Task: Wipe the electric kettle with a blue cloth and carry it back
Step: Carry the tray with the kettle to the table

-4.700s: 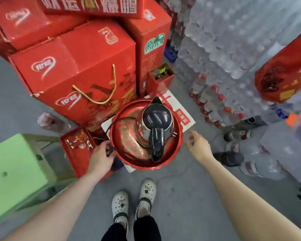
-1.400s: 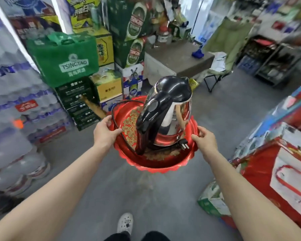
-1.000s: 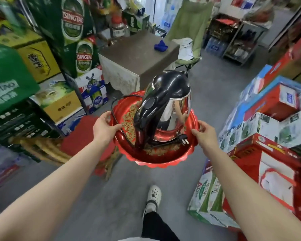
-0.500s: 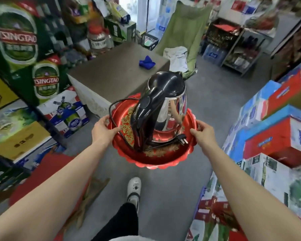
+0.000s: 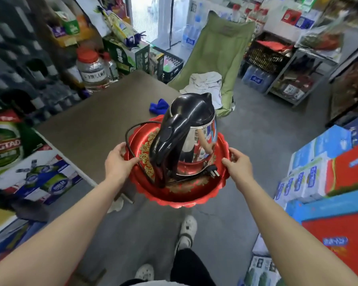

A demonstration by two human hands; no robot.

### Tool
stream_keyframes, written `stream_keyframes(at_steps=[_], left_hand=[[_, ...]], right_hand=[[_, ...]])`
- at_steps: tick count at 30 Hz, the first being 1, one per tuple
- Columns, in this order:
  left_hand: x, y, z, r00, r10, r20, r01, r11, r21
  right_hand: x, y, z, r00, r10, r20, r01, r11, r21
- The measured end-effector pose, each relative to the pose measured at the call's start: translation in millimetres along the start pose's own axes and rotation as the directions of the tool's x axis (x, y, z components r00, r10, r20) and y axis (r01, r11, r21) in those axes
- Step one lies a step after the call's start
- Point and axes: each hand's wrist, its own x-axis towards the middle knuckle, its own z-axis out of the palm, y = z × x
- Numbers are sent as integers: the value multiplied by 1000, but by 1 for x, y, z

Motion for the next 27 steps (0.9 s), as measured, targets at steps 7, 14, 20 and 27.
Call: stream_keyframes(at_steps=[7,14,20,27], left_hand=[[108,51,76,990,-66,-121,65,998,-18],[198,85,117,956,-187,-225,171,981,-90],[299,86,127,919,-262,-294,243,965,-101],[403,80,122,855,-373,-360,347,928,-137]], right_hand=[[184,-33,8,993,-65,96,73,993,-88],[335,-88,52,961,-115,252,159,975,-158],[446,-137,127,922,-167,350,244,951,-190],[543,-194,219,861,-195,469,298,942,-157]])
